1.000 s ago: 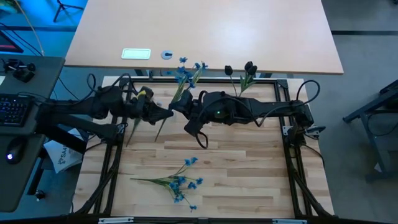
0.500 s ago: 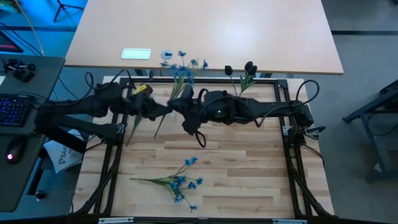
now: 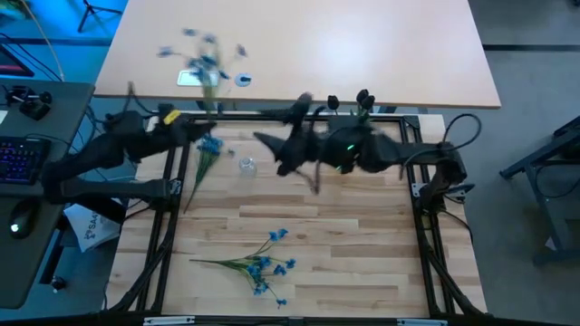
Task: Sort flowers into vase by color
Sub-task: Put the right blue flowers into the transparent crystal vase
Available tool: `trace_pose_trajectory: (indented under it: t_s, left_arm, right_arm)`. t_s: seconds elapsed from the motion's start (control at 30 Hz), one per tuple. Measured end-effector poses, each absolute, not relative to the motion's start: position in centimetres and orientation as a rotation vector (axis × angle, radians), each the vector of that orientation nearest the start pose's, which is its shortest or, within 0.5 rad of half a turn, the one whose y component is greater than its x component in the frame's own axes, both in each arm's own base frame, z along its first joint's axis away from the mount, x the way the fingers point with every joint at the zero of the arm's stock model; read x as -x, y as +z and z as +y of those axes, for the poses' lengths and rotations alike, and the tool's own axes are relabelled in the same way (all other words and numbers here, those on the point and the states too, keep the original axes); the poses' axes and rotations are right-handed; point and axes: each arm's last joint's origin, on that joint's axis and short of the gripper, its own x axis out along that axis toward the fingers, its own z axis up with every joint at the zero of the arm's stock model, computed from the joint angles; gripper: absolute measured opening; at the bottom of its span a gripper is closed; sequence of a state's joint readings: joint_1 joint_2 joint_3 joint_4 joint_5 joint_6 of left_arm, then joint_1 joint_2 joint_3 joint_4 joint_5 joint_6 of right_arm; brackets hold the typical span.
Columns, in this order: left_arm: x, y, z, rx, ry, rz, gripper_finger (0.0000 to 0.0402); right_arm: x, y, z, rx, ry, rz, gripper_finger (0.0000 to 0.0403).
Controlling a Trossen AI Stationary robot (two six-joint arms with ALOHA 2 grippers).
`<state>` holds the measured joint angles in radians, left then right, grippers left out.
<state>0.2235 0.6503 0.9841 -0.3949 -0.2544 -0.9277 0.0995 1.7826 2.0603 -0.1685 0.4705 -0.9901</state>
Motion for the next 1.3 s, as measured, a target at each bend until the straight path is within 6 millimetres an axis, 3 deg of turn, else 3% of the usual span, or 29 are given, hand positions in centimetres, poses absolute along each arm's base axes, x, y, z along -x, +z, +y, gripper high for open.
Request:
trace_pose_trajectory:
  t_s: [0.1,0.2,0.47,0.63,0.73,0.97,1.07,1.17,1.3]
  left_arm:
    - [-10.8,39.0,3.5,0.805,0.544,-0.209,0.0000]
    - [-11.4,37.3,3.8,0.725,0.603,-0.259,0.0000]
    - [-15.1,25.8,5.1,0.622,0.688,-0.298,0.0000]
    - [-15.9,23.3,5.5,0.190,0.744,-0.110,0.0000]
    - [-16.5,22.5,5.6,0.070,0.740,-0.022,0.0000]
    - [-18.2,22.5,6.9,0.151,0.668,-0.165,0.0000]
    - [-18.7,21.0,7.2,0.203,0.676,-0.141,0.0000]
    - [-18.3,18.9,7.1,0.282,0.683,-0.157,0.0000]
    - [-17.6,19.0,7.0,0.290,0.690,-0.329,0.0000]
  right_arm:
    - [-35.9,51.9,1.2,0.741,-0.408,0.018,0.0252]
    - [-33.5,53.1,-0.1,0.562,-0.396,0.000,0.0252]
    - [-29.0,53.8,-2.0,0.221,-0.327,0.064,0.0252]
    - [-28.7,53.0,-1.7,0.122,-0.301,0.137,0.0252]
    - [-28.8,52.9,-1.5,0.099,-0.300,0.140,0.0252]
    - [-30.3,51.3,-1.6,0.072,-0.306,0.181,0.0252]
    - [-30.5,51.2,-1.6,0.071,-0.306,0.180,0.0252]
    - [-30.7,51.1,-1.4,0.071,-0.299,0.180,0.0252]
    - [-30.8,51.3,-1.4,0.068,-0.298,0.162,0.0252]
